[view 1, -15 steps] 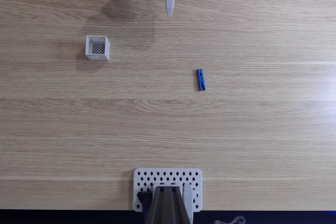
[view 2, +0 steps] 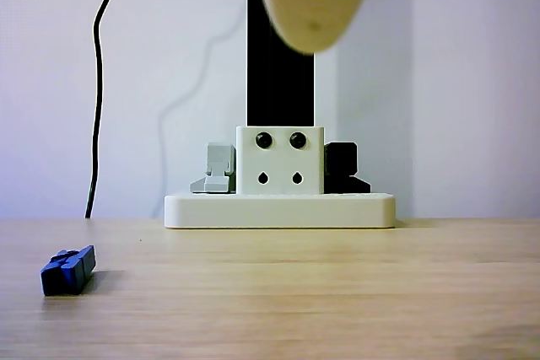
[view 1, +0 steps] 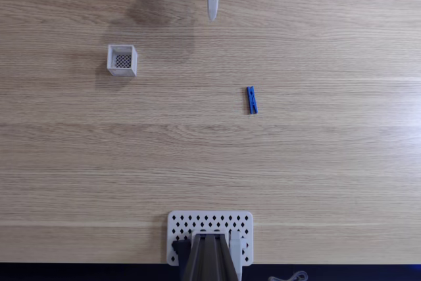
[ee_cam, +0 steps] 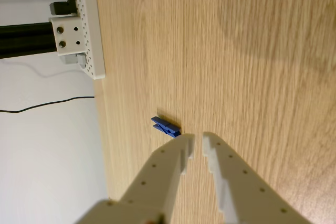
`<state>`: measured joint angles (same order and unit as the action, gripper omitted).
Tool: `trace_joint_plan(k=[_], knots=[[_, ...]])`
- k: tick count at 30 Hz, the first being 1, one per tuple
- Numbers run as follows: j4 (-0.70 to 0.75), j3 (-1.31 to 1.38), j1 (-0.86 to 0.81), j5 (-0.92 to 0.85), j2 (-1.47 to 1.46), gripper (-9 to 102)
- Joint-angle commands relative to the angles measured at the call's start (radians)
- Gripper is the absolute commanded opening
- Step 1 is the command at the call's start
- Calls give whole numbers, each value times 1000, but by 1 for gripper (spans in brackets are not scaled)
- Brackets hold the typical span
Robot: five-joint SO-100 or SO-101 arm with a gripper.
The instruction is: Grasp a peg and put it in the crate.
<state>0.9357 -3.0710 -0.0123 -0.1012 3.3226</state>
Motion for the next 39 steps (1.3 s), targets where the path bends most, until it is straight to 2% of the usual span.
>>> trace_joint_plan(k=[1, 15, 20, 28, 32, 36, 39], knots=[[-3, 12, 2, -9, 12, 0], [-9, 26, 3, -9, -28, 0], [-9, 138, 3, -12, -230, 0], [-9, 523, 2, -48, -647, 0], [-9, 703, 14, -288, -827, 0], [-17, 749, 28, -729, -957, 0], [-83, 732, 54, -1089, -1015, 0]])
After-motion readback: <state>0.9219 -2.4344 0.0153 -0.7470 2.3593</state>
